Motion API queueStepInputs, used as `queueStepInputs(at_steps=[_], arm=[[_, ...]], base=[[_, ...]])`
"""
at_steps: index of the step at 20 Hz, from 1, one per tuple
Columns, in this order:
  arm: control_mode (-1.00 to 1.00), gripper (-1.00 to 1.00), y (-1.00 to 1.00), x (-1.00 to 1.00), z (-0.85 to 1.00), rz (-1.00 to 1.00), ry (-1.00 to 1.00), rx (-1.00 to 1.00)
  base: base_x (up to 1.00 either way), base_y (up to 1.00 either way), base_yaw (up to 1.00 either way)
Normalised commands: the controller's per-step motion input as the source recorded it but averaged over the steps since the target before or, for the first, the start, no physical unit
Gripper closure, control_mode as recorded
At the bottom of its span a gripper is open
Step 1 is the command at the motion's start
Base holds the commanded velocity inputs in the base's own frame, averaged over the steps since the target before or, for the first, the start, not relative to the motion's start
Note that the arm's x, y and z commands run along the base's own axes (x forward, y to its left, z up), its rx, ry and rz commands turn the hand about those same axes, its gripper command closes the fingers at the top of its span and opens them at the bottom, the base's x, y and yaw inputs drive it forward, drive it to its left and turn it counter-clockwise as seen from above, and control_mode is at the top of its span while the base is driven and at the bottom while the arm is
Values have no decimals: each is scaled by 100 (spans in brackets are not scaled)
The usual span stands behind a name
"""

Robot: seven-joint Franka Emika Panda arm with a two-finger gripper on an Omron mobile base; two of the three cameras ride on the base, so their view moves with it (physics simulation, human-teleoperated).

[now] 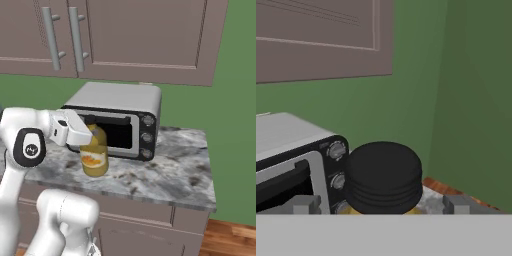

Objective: There is a wine glass and glass cup on the dining counter. Place the wine bottle next to the wine glass and the juice bottle next to the glass cup.

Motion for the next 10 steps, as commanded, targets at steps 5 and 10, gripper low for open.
queueStepInputs(at_steps=[5, 10], arm=[[-100, 100, 0, 0, 0, 0, 0, 0], [100, 100, 0, 0, 0, 0, 0, 0]], base=[[0, 0, 0], [0, 0, 0]])
